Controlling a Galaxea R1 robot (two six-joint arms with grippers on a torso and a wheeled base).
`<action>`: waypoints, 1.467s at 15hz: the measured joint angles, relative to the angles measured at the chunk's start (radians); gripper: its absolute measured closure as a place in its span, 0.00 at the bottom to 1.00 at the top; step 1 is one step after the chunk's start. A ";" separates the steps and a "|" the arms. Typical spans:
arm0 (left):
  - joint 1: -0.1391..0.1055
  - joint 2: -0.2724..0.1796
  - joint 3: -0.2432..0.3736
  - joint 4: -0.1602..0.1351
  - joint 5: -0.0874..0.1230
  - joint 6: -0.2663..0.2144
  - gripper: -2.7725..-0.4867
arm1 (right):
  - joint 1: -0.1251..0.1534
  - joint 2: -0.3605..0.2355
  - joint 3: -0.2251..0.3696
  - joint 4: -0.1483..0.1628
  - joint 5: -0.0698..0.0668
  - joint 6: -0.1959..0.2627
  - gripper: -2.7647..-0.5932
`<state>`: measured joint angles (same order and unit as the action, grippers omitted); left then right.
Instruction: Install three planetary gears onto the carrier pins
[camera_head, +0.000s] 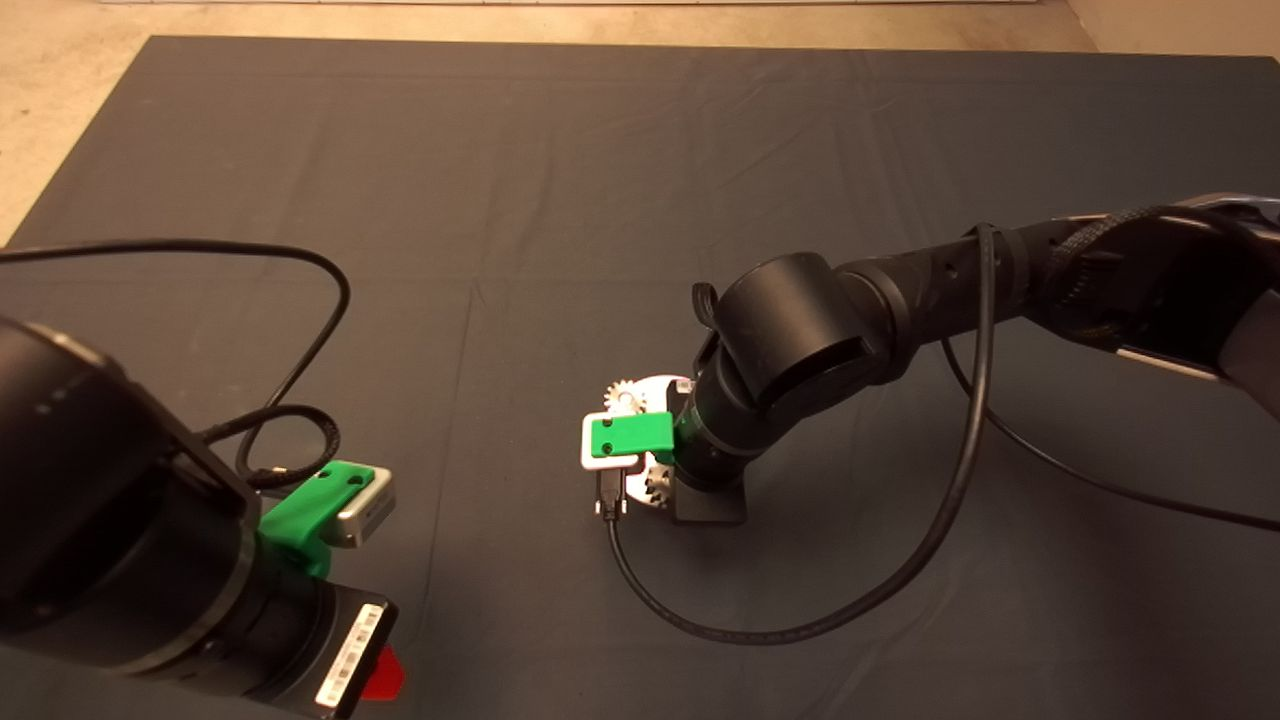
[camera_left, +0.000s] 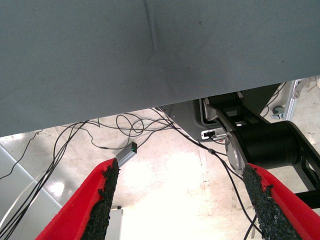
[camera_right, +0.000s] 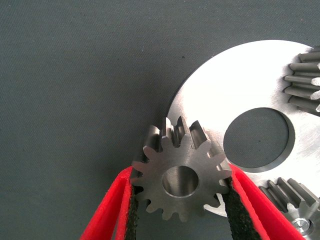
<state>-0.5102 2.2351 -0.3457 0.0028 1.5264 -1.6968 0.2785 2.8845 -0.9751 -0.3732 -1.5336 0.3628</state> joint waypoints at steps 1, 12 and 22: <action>0.000 0.000 0.000 0.000 0.000 0.000 0.45 | 0.000 0.000 0.000 -0.001 0.000 0.000 0.79; 0.000 0.000 0.000 0.000 0.000 0.000 0.45 | -0.005 -0.001 0.000 -0.004 0.000 -0.024 0.79; 0.000 0.000 0.000 0.000 0.000 0.000 0.45 | -0.010 -0.012 0.000 -0.011 -0.001 -0.029 0.79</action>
<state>-0.5102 2.2355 -0.3457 0.0028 1.5264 -1.6968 0.2683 2.8726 -0.9751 -0.3843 -1.5345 0.3334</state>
